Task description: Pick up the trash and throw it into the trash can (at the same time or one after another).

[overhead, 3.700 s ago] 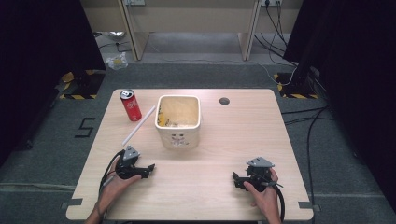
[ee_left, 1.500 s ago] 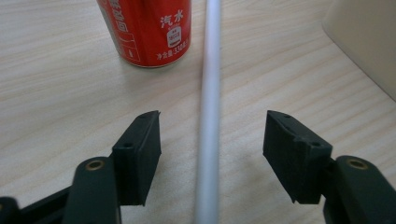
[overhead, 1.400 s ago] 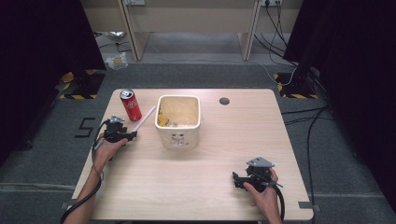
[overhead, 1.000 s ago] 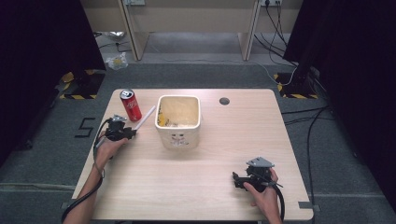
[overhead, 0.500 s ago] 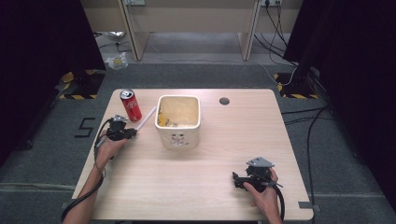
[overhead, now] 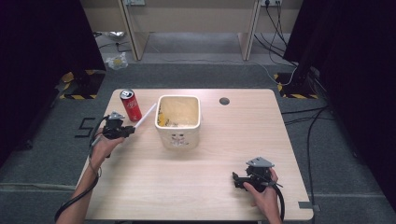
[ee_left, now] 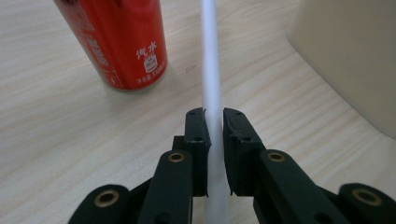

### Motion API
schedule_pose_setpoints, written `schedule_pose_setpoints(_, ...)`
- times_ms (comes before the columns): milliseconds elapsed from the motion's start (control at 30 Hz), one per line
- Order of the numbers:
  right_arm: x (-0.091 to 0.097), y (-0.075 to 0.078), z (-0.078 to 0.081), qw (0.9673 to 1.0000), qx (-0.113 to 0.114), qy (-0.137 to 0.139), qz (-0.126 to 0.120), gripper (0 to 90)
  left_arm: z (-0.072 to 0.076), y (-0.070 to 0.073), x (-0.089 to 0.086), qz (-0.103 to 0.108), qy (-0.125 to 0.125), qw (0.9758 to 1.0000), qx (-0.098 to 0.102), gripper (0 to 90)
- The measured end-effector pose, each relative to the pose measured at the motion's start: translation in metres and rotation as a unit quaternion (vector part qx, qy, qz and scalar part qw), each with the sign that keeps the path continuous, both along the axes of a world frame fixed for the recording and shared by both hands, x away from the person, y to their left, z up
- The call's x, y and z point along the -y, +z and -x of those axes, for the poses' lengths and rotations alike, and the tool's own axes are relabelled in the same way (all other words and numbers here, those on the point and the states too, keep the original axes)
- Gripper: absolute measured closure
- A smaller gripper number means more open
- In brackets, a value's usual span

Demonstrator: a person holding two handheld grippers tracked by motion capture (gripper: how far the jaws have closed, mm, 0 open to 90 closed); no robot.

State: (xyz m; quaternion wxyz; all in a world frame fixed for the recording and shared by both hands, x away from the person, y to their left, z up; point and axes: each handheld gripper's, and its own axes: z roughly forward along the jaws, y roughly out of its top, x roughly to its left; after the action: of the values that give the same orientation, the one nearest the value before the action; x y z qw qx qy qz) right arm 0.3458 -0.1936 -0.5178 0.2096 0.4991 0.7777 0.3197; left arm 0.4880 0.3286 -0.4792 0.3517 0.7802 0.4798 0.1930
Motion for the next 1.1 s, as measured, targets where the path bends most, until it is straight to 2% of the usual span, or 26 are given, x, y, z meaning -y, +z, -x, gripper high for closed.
schedule_pose_setpoints(67,0.0,0.0,0.0,1.0,0.0,0.0,0.0,4.3,0.004,0.012,0.0,0.004,-0.006,0.9999,0.011,79.9)
schedule_pose_setpoints(100,0.0,0.0,0.0,1.0,0.0,0.0,0.0,4.3,0.004,0.012,0.0,0.004,-0.006,0.9999,0.011,79.9)
schedule_pose_setpoints(233,0.0,0.0,0.0,1.0,0.0,0.0,0.0,4.3,0.008,0.03,0.001,0.014,-0.016,0.9995,0.023,79.9)
schedule_pose_setpoints(433,0.0,0.0,0.0,1.0,0.0,0.0,0.0,4.3,0.008,0.052,-0.001,0.032,-0.027,0.9987,0.028,79.9)
schedule_pose_setpoints(600,0.0,0.0,0.0,1.0,0.0,0.001,0.001,4.3,0.006,0.067,-0.004,0.046,-0.024,0.9981,0.033,79.9)
schedule_pose_setpoints(700,0.0,0.0,0.0,1.0,0.001,0.001,0.001,4.3,0.007,0.078,-0.002,0.046,-0.028,0.9978,0.039,79.9)
schedule_pose_setpoints(867,0.0,0.0,0.0,1.0,0.001,0.001,0.001,4.3,0.008,0.096,0.006,0.048,-0.04,0.9967,0.052,79.9)
schedule_pose_setpoints(1100,0.0,0.0,0.0,1.0,0.001,0.001,0.001,4.3,0.011,0.121,0.03,0.047,-0.074,0.9937,0.07,79.9)
